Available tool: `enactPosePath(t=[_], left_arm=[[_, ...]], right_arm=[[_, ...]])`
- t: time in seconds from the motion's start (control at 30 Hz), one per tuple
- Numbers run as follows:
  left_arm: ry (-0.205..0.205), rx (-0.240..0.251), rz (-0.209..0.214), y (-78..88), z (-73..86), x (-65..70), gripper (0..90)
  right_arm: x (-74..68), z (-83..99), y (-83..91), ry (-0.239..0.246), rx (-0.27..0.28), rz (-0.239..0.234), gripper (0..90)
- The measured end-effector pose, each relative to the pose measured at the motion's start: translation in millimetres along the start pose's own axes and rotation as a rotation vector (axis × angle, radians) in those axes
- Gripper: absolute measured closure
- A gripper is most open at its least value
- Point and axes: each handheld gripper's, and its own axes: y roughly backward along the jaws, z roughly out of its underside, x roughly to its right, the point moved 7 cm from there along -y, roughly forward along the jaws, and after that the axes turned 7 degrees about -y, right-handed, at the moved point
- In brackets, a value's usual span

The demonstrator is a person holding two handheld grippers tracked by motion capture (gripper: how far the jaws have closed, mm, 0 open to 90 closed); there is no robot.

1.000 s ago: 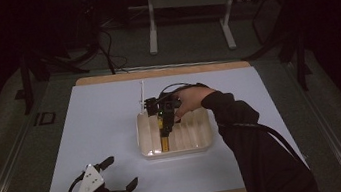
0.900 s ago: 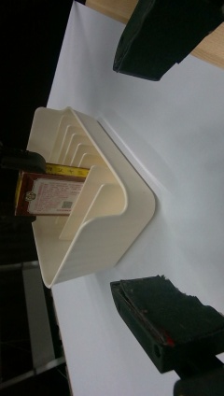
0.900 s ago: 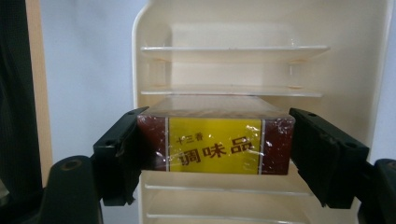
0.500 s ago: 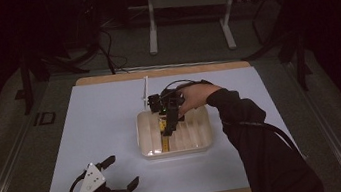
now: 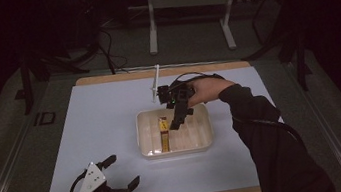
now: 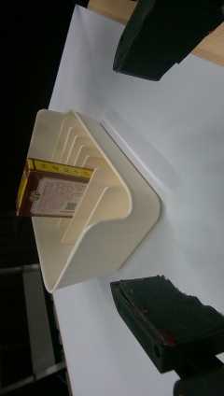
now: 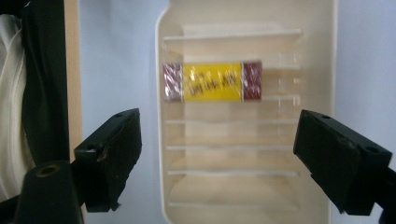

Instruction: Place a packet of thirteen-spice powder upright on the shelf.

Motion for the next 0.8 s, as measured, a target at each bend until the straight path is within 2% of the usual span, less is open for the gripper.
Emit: enactPosePath(t=[0.27,0.37,0.43,0.53,0.6,0.77,0.8], left_arm=[[0.001,-0.001,0.001,-0.8,-0.1,0.2,0.0],[0.000,-0.003,0.000,-1.0,-0.1,0.2,0.0],[-0.001,-0.003,-0.002,-1.5,-0.1,-0.4,0.0],[0.000,-0.004,-0.001,-1.8,-0.1,-0.3,0.0],[0.001,-0.005,0.001,-2.2,-0.2,-0.1,0.0],[-0.003,-0.006,0.001,-2.4,-0.5,0.2,0.0],[-0.003,-0.006,0.001,-2.4,-0.4,0.3,0.0]], right_arm=[[4.1,19.8,14.2,-0.045,0.047,0.004,16.3],[6.9,25.8,17.7,-0.060,0.059,0.026,18.0],[11.6,36.0,20.9,-0.092,0.072,0.042,18.8],[15.0,42.6,21.2,-0.111,0.081,0.049,18.8],[18.1,53.3,21.5,-0.146,0.088,0.058,18.7],[22.1,66.4,21.5,-0.181,0.103,0.088,16.9],[23.8,74.1,20.4,-0.218,0.100,0.112,14.5]])
